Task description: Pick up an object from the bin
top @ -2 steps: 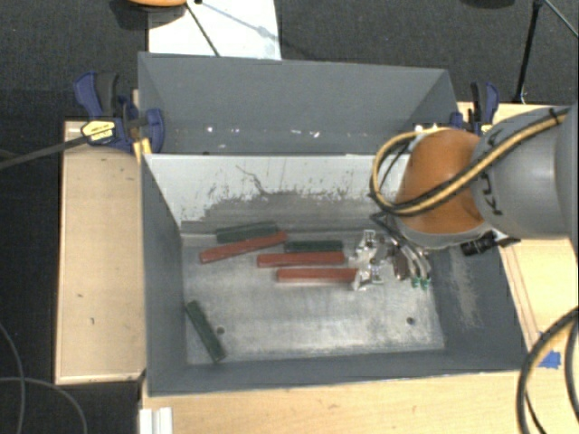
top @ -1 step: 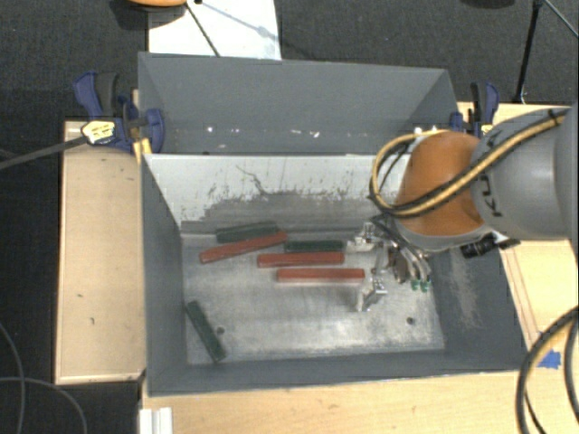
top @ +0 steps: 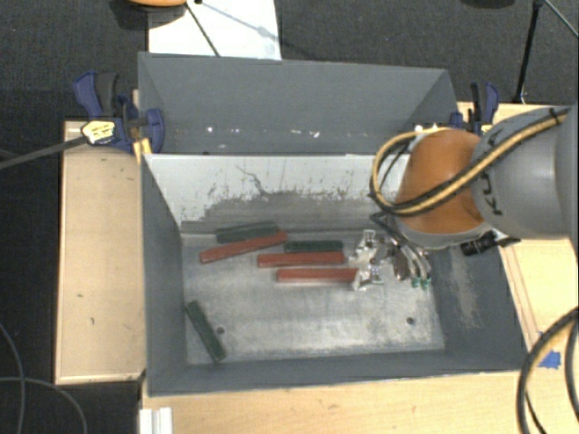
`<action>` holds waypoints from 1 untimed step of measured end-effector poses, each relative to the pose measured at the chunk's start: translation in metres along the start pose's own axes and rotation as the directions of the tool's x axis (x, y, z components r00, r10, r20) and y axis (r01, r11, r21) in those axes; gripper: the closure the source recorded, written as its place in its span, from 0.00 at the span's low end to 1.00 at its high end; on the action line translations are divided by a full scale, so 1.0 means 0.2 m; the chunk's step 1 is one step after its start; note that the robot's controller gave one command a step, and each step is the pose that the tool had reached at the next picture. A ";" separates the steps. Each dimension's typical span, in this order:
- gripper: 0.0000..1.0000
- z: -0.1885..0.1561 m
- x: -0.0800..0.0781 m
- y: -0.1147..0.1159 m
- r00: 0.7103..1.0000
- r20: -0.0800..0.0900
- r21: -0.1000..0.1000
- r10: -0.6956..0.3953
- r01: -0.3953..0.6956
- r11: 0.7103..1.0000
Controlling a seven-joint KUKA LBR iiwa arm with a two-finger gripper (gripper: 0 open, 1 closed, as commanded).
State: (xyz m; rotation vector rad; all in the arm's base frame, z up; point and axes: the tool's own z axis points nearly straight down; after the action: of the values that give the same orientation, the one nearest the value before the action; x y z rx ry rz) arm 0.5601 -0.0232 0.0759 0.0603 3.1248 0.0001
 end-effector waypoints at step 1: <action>0.00 0.01 0.01 0.00 1.000 -0.007 0.000 0.000 0.000 1.000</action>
Offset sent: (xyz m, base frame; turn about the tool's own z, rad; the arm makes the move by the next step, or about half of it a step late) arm 0.0000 0.0000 0.0000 0.0000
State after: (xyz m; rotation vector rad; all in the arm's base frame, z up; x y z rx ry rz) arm 0.5576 -0.0232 0.0736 0.0599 3.1315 -0.0003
